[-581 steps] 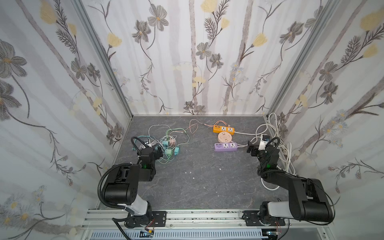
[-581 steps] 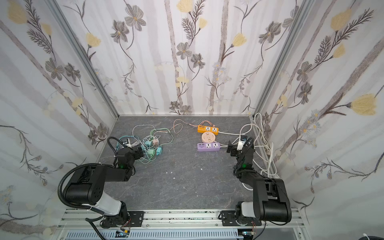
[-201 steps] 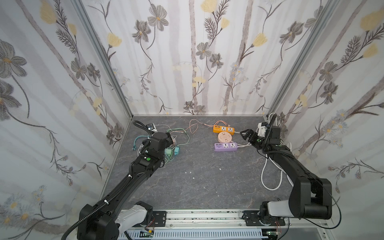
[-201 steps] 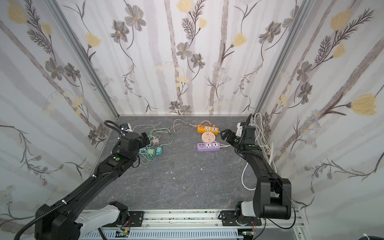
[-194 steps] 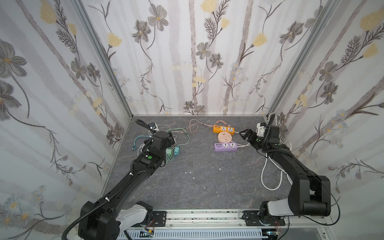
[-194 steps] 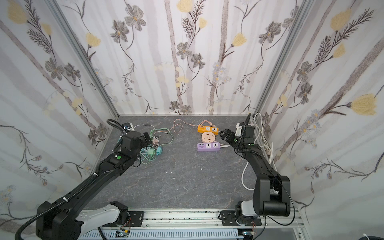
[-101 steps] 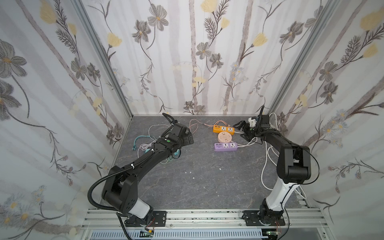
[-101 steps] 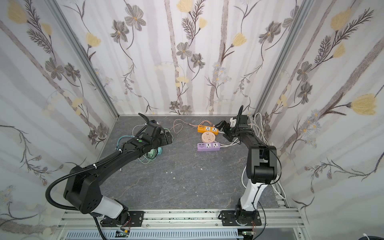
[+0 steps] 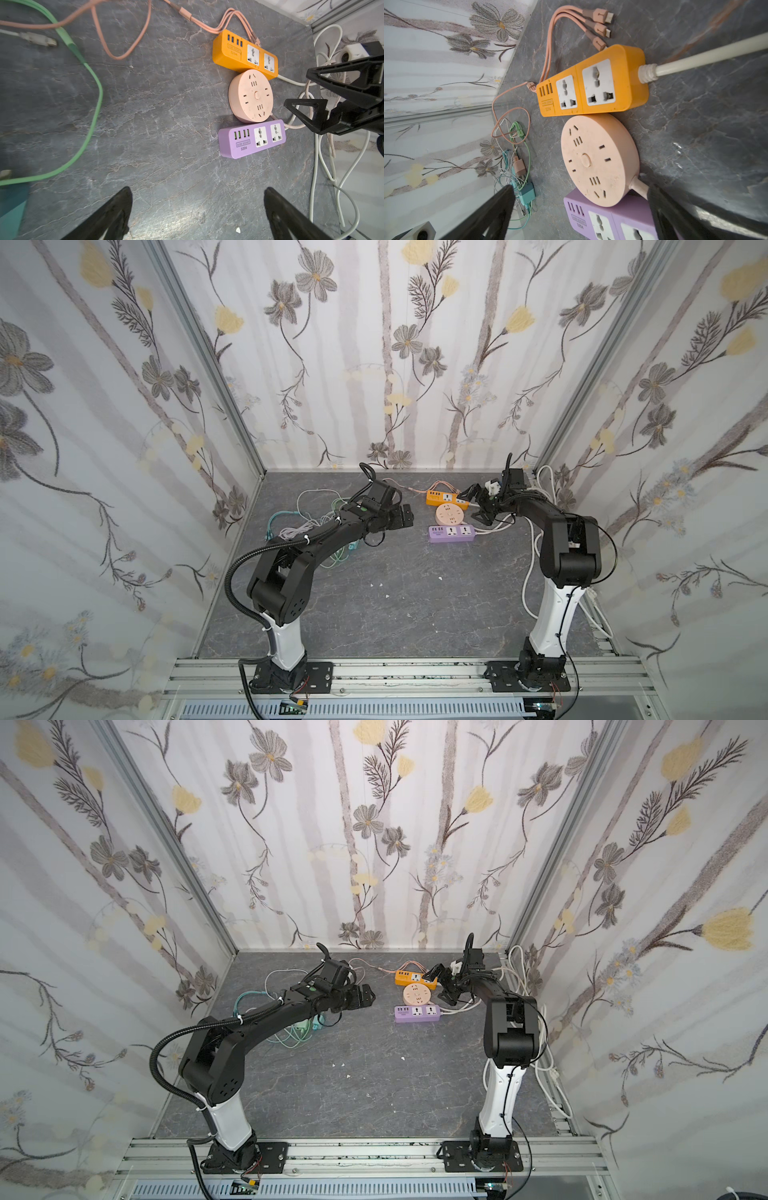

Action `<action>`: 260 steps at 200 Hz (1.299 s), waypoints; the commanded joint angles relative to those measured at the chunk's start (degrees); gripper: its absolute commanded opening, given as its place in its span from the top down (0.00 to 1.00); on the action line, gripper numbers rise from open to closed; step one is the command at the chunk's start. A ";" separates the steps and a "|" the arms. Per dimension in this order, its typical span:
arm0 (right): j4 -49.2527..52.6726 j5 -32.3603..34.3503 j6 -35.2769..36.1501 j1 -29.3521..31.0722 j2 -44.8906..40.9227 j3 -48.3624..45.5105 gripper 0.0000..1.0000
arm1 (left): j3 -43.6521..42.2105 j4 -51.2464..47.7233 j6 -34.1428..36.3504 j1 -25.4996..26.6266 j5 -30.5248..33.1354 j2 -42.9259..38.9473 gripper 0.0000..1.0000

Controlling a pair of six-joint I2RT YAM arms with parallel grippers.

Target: Insert the plug

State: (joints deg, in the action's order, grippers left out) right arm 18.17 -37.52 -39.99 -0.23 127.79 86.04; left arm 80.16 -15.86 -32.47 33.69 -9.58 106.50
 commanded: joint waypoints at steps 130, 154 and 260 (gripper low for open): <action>-5.17 -0.56 -1.29 3.53 -10.14 -18.95 0.01 | 22.03 3.12 0.44 5.37 -12.17 24.88 0.00; -8.45 -1.24 -3.43 5.15 -12.30 -23.73 0.01 | 15.63 6.05 -0.36 6.60 -14.26 22.64 0.00; -25.99 6.53 -22.29 13.94 -28.47 -48.94 0.01 | -13.16 10.79 -1.88 7.88 -9.78 2.87 0.00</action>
State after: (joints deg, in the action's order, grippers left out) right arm -6.26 -36.05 -55.18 12.05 101.73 40.95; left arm 69.43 -3.95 -34.94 41.52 -21.69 112.33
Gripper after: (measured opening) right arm 0.994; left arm 0.997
